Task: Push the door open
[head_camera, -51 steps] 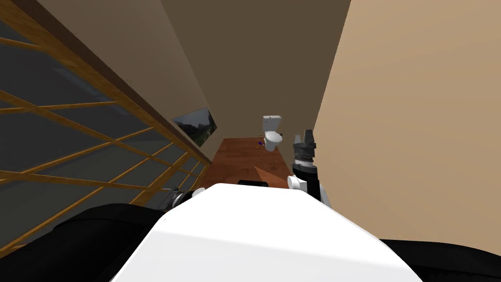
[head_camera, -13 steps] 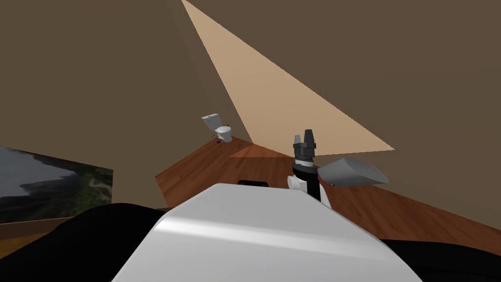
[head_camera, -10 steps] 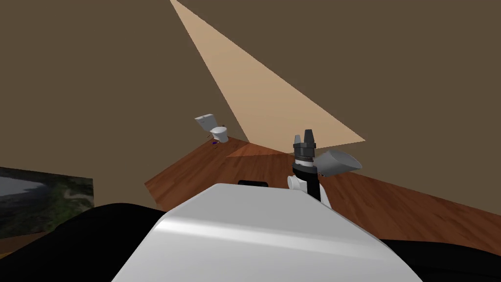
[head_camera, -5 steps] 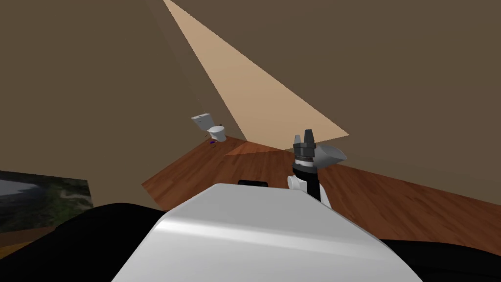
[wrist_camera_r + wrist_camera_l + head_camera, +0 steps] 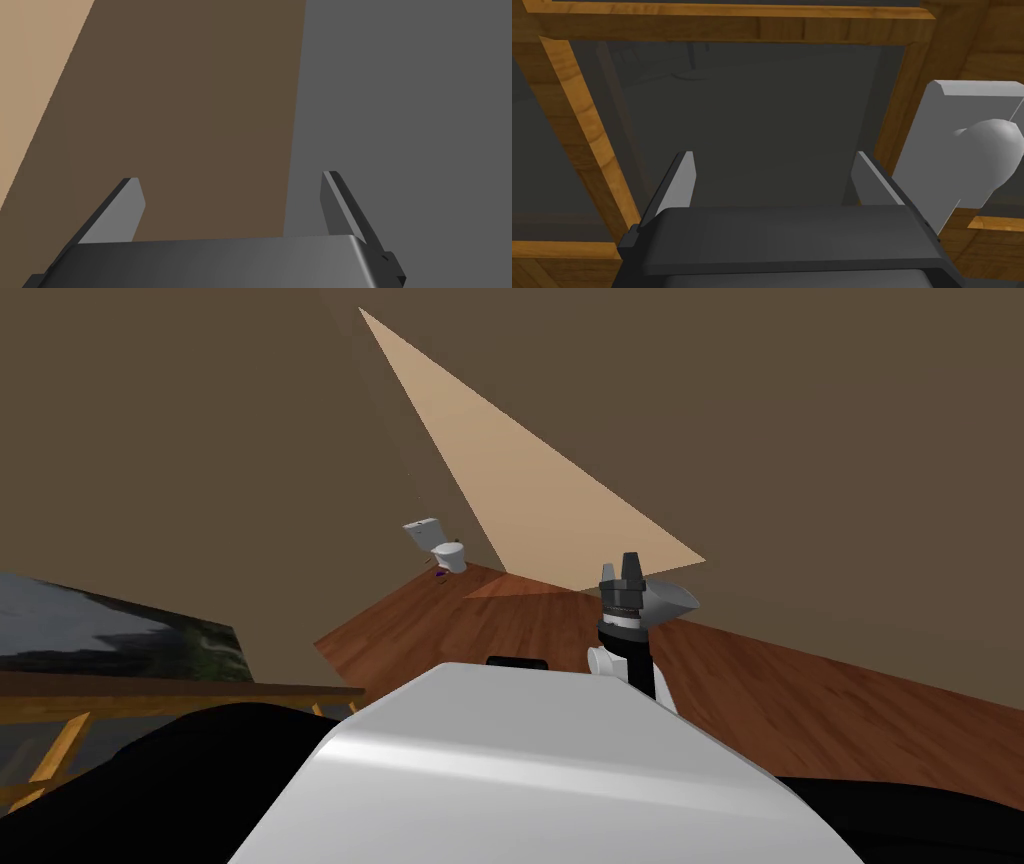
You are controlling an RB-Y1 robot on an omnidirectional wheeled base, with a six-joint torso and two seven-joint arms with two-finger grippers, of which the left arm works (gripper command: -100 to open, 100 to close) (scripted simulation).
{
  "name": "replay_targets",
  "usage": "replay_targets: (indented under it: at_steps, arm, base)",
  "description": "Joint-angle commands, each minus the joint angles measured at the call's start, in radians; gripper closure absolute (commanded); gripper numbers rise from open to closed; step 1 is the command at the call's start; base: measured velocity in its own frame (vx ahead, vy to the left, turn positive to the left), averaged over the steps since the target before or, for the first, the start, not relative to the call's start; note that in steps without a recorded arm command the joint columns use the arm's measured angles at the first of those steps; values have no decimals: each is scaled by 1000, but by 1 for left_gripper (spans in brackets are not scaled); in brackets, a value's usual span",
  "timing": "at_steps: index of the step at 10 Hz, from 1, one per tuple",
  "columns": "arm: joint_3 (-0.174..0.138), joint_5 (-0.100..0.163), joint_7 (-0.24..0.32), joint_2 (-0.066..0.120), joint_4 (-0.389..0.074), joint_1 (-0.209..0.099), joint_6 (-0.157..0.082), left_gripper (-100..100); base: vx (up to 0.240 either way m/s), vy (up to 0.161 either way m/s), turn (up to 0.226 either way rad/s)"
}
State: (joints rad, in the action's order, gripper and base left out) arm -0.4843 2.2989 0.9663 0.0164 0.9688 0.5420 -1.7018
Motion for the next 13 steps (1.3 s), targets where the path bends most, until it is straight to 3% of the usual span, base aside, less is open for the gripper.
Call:
replay_targets:
  at_steps: [1,9,13]
  arm:
    - [-1,3,-1,-2,-1,5,4,-100]
    - [-12,23,-3,3,-24,21,37,-100]
    - [-13,26,-3,5,-28,23,42,-100]
  base:
    - [-220,-75,54]
    - [-203,-71,48]
    - [-97,-25,12]
